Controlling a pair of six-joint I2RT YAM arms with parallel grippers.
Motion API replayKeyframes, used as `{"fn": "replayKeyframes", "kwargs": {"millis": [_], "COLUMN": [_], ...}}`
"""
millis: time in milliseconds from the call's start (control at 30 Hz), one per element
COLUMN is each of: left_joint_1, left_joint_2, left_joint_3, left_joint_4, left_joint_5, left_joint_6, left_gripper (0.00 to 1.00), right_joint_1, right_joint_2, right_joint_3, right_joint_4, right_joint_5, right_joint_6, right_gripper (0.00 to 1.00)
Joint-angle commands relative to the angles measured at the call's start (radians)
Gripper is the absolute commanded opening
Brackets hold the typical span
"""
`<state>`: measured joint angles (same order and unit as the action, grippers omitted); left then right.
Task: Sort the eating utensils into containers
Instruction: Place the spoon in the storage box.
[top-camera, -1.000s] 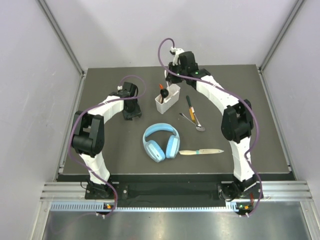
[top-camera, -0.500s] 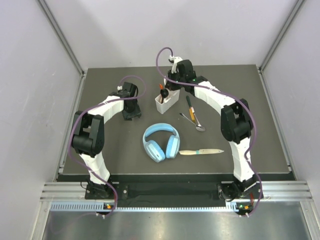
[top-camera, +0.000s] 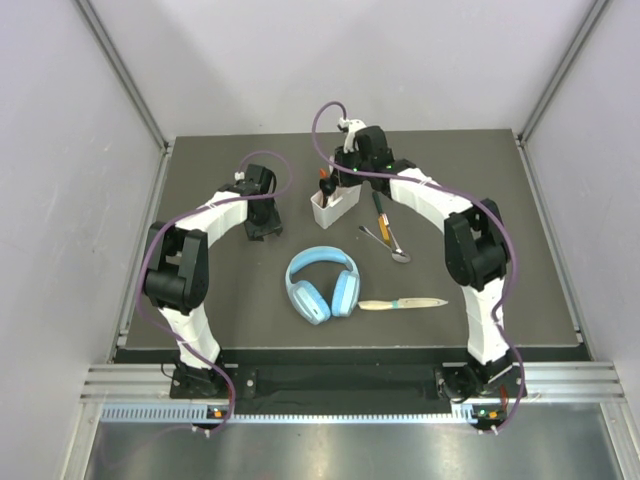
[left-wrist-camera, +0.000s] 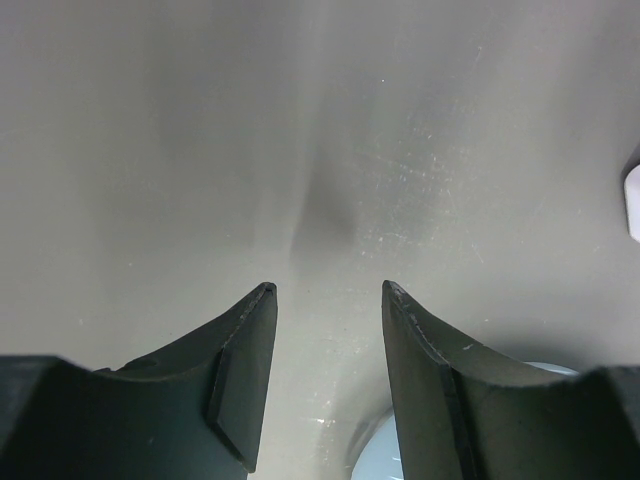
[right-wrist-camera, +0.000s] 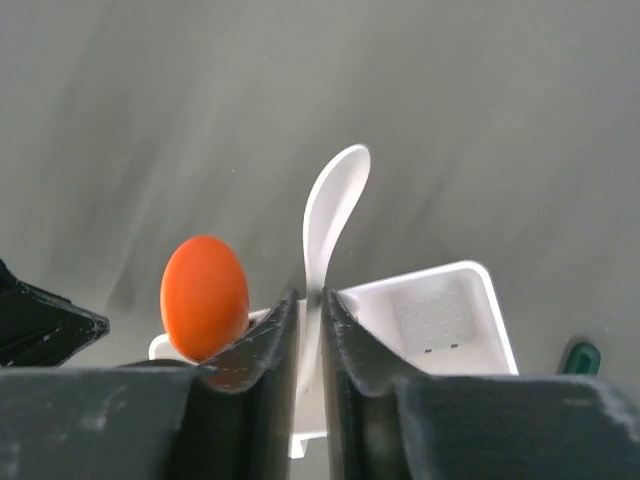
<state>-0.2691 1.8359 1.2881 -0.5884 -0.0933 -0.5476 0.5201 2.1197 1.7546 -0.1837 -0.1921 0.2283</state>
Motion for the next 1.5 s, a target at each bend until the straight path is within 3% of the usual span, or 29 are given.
{"fn": "replayKeyframes", "kwargs": {"millis": [0, 233, 967, 1100, 1367, 1467], "left_joint_1": [-0.001, -0.001, -0.007, -0.004, -0.002, -0.002], "left_joint_2": [-0.038, -0.049, -0.035, -0.021, 0.023, 0.022], "left_joint_3": [0.002, -0.007, 0.036, 0.072, 0.154, 0.143], "left_joint_4": [-0.005, -0.007, -0.007, -0.014, -0.04, -0.04], "left_joint_5": [0.0, -0.005, -0.009, -0.04, -0.023, -0.023], "left_joint_6": [0.003, 0.002, 0.008, 0.024, 0.025, 0.021], "left_gripper": [0.51, 0.51, 0.52, 0.53, 0.52, 0.52], "right_joint_1": [0.015, 0.015, -0.011, -0.04, -0.092, -0.095], "right_joint_2": [-0.086, -0.099, -0.156, -0.095, 0.075, 0.101], "right_joint_3": [-0.01, -0.024, -0.026, 0.08, 0.334, 0.353], "right_joint_4": [0.062, 0.084, 0.072, 0.026, -0.049, -0.048], "right_joint_5": [-0.001, 0.0, 0.088, 0.1, 0.005, -0.016], "right_joint_6": [-0.009, 0.0, -0.003, 0.016, 0.039, 0.048], "right_gripper": [0.23, 0.33, 0.42, 0.55, 0.61, 0.61]}}
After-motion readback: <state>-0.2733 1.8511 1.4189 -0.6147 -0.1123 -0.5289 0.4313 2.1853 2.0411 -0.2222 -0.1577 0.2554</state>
